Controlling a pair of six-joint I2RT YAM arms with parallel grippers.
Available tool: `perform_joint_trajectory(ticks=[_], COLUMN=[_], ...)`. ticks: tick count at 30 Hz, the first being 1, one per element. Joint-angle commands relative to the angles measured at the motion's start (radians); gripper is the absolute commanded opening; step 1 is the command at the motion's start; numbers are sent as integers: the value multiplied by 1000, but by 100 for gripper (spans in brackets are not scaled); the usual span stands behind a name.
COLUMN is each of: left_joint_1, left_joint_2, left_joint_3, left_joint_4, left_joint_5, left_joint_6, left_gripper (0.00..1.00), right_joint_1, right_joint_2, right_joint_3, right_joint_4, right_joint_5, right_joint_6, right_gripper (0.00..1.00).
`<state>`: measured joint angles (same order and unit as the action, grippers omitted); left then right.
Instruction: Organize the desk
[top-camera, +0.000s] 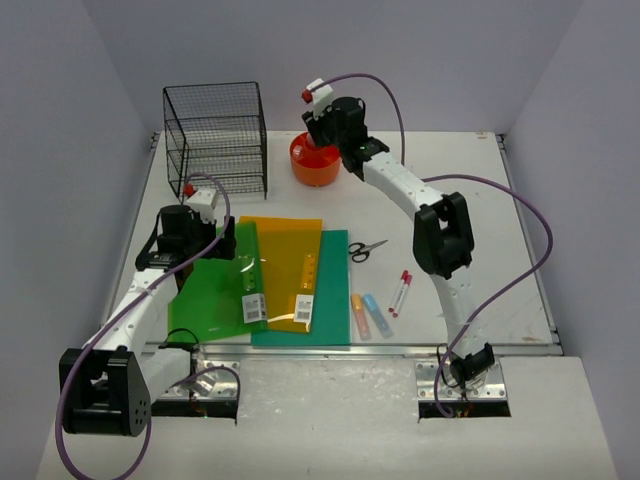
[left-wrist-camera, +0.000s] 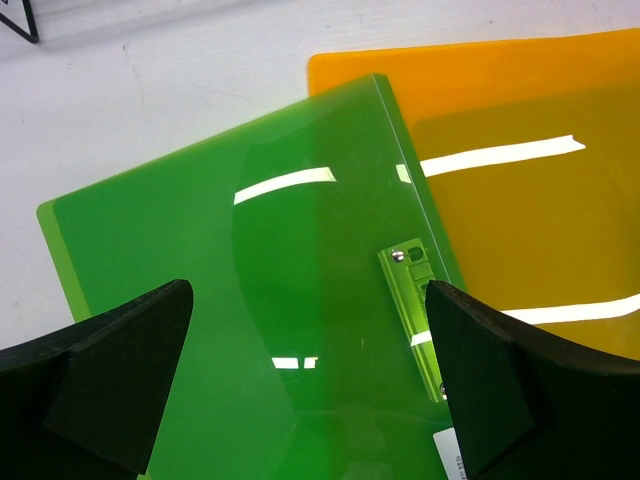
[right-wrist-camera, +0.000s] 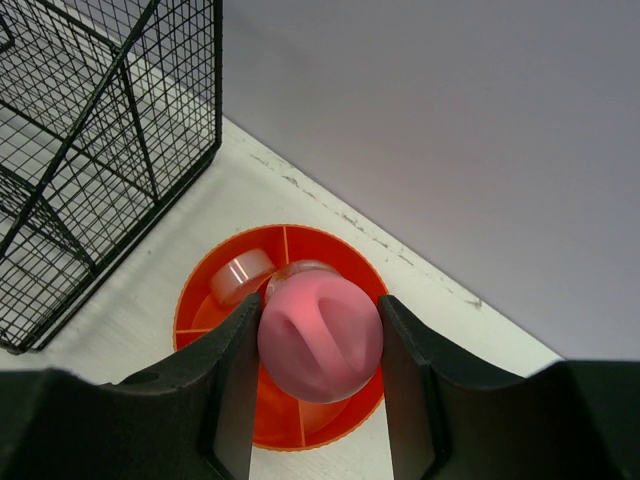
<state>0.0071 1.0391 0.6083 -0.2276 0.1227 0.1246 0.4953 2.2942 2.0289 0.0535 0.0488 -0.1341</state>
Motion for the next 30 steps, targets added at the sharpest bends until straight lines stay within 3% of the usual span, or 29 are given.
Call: perform_joint_trajectory(ticks=[1, 13, 14, 18, 21, 25, 30], left_joint_1=[-7, -7, -7, -7, -7, -7, 9], left_joint_2=[3, 10, 10, 10, 9, 4, -7], left_joint_3=[42, 45, 45, 45, 45, 44, 44], left_joint_4=[44, 43, 43, 42, 42, 40, 39], left_joint_5=[-5, -6, -6, -6, -6, -6, -10], left_joint_6=[-14, -14, -14, -16, -14, -14, -17], left_gripper=[100, 100, 100, 100, 100, 100, 100], right_joint_1=[3, 3, 3, 3, 3, 3, -4], right_joint_2=[-16, -17, -15, -12, -26, -94, -266], right_joint_3=[51, 36, 41, 70, 126, 151, 25], right_joint_4=[56, 27, 22, 11, -32, -51, -153], right_joint_5=[8, -10, -13, -17, -15, -8, 27], right_joint_6=[-4, -1, 0, 14, 54, 93, 153], right_gripper=[0, 1, 4, 56, 82, 93, 93])
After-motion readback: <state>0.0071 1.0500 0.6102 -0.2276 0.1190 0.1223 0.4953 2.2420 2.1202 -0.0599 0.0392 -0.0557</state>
